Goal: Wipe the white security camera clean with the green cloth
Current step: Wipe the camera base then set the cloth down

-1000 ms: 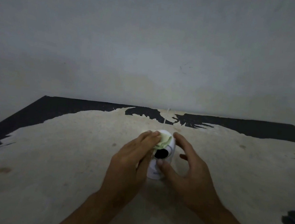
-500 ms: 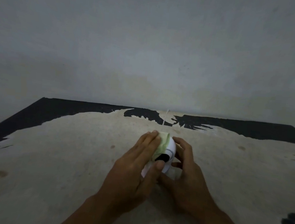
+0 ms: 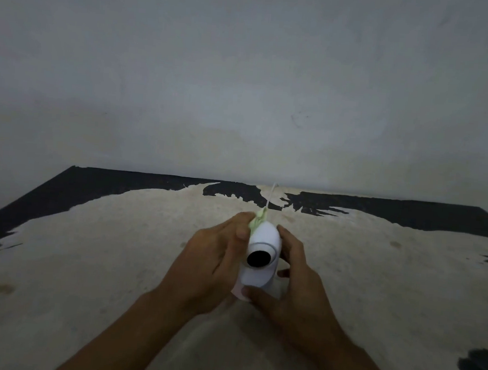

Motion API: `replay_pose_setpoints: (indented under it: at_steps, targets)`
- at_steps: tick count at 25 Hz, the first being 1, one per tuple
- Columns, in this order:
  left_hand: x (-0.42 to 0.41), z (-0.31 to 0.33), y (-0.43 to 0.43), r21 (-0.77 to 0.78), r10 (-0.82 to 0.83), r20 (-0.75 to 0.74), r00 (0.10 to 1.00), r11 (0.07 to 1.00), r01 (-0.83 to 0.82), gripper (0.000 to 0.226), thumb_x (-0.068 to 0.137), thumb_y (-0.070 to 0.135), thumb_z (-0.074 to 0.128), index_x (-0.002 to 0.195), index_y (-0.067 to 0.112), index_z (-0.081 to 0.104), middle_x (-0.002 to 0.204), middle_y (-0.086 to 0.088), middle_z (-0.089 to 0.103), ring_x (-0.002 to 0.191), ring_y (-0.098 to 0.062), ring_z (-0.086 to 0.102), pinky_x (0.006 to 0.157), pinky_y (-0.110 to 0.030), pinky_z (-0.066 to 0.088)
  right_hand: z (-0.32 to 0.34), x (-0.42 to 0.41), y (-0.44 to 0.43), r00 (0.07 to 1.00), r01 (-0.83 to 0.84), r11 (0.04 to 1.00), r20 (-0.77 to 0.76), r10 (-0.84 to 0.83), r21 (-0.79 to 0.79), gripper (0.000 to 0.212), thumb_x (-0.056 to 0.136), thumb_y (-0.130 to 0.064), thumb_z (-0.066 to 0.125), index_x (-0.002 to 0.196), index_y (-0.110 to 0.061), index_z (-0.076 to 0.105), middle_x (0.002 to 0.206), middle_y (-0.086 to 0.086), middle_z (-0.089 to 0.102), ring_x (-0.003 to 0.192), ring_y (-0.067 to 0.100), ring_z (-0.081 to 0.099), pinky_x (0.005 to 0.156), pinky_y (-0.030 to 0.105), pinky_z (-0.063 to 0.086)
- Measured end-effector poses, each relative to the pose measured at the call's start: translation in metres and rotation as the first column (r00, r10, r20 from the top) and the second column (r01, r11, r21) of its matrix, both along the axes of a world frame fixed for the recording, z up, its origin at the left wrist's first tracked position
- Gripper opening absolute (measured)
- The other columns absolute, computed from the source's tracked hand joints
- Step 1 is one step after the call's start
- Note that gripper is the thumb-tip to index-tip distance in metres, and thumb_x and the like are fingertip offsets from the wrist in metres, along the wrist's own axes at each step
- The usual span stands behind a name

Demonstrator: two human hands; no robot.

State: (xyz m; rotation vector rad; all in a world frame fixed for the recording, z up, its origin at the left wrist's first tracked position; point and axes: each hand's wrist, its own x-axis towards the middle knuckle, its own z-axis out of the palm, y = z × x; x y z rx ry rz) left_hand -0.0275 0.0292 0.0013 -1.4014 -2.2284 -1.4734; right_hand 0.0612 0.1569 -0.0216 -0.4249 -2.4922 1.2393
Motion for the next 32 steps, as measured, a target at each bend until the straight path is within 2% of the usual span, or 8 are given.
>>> replay_pose_setpoints:
  at_steps: [4, 7, 9, 12, 17, 22, 28, 32]
  targets:
    - [0.002, 0.008, -0.002, -0.181, -0.094, -0.212, 0.973, 0.982, 0.056, 0.075, 0.083, 0.069, 0.004, 0.137, 0.027, 0.034, 0.144, 0.006, 0.04, 0.134, -0.001, 0.031, 0.111, -0.023, 0.025, -0.008, 0.005, 0.002, 0.997, -0.004, 0.999, -0.08, 0.008, 0.05, 0.089, 0.075, -0.027, 0.078, 0.137, -0.035, 0.016, 0.141, -0.009, 0.039, 0.126, 0.007, 0.045, 0.105, 0.016, 0.036]
    - [-0.004, 0.015, -0.002, -0.148, -0.049, -0.138, 0.989, 0.989, 0.029, 0.082, 0.081, 0.072, 0.004, 0.135, 0.023, 0.041, 0.139, 0.002, 0.049, 0.128, -0.008, 0.043, 0.108, -0.029, 0.035, -0.008, 0.003, 0.003, 0.995, -0.016, 0.998, -0.1, 0.022, 0.056, 0.09, 0.074, -0.035, 0.08, 0.139, -0.033, 0.017, 0.143, -0.007, 0.038, 0.127, 0.005, 0.042, 0.105, 0.013, 0.035]
    - [-0.005, 0.017, -0.001, -0.197, -0.042, -0.197, 0.979, 0.98, 0.003, 0.082, 0.081, 0.072, 0.004, 0.136, 0.023, 0.039, 0.141, 0.0, 0.048, 0.127, -0.011, 0.044, 0.106, -0.033, 0.039, -0.003, 0.003, 0.001, 0.997, -0.076, 0.993, -0.019, 0.078, 0.086, 0.081, 0.081, -0.03, 0.074, 0.142, -0.021, 0.021, 0.149, 0.003, 0.034, 0.132, 0.011, 0.039, 0.109, 0.017, 0.031]
    - [-0.003, 0.02, -0.002, -0.315, -0.17, -0.38, 0.909, 0.948, 0.046, 0.077, 0.086, 0.065, 0.003, 0.138, 0.019, 0.036, 0.146, -0.001, 0.04, 0.136, -0.009, 0.031, 0.112, -0.028, 0.027, -0.001, 0.006, 0.003, 0.989, -0.028, 0.994, -0.144, 0.042, 0.101, 0.059, 0.08, -0.025, 0.076, 0.125, -0.04, 0.042, 0.128, -0.012, 0.056, 0.109, -0.009, 0.054, 0.09, 0.003, 0.041]
    - [-0.004, 0.024, 0.005, -0.154, -0.064, -0.159, 0.985, 0.987, 0.039, 0.08, 0.082, 0.068, 0.005, 0.123, 0.019, 0.054, 0.125, -0.003, 0.062, 0.108, 0.009, 0.043, 0.086, 0.007, 0.025, -0.009, 0.006, 0.002, 0.998, -0.038, 0.994, -0.035, 0.042, 0.104, 0.089, 0.07, -0.048, 0.067, 0.143, -0.023, 0.024, 0.147, -0.001, 0.039, 0.129, 0.008, 0.038, 0.112, 0.026, 0.03]
    - [-0.001, 0.023, 0.004, -0.323, -0.14, -0.334, 0.932, 0.946, 0.027, 0.083, 0.081, 0.07, 0.0, 0.137, 0.022, 0.039, 0.144, 0.003, 0.043, 0.132, -0.003, 0.032, 0.107, -0.018, 0.023, -0.009, 0.003, 0.004, 0.999, -0.039, 0.994, -0.003, 0.04, 0.106, 0.09, 0.075, -0.047, 0.071, 0.146, -0.017, 0.026, 0.148, 0.006, 0.041, 0.133, 0.018, 0.042, 0.112, 0.036, 0.034]
    - [0.003, 0.022, 0.003, -0.318, -0.107, -0.331, 0.938, 0.948, -0.004, 0.09, 0.077, 0.073, -0.002, 0.14, 0.019, 0.033, 0.147, -0.001, 0.039, 0.133, -0.002, 0.029, 0.108, -0.022, 0.023, -0.006, 0.001, 0.006, 0.999, -0.037, 0.994, -0.025, 0.04, 0.106, 0.066, 0.079, -0.039, 0.073, 0.134, -0.025, 0.039, 0.135, 0.004, 0.054, 0.121, 0.016, 0.052, 0.103, 0.024, 0.041]
    - [0.005, 0.024, 0.005, -0.311, -0.117, -0.301, 0.947, 0.95, 0.019, 0.09, 0.077, 0.073, -0.002, 0.138, 0.018, 0.037, 0.145, -0.003, 0.042, 0.13, -0.001, 0.03, 0.106, -0.019, 0.022, -0.015, 0.001, 0.007, 0.998, -0.044, 0.991, -0.035, 0.049, 0.126, 0.074, 0.08, -0.036, 0.073, 0.141, -0.018, 0.035, 0.14, 0.004, 0.05, 0.125, 0.018, 0.05, 0.105, 0.037, 0.042]
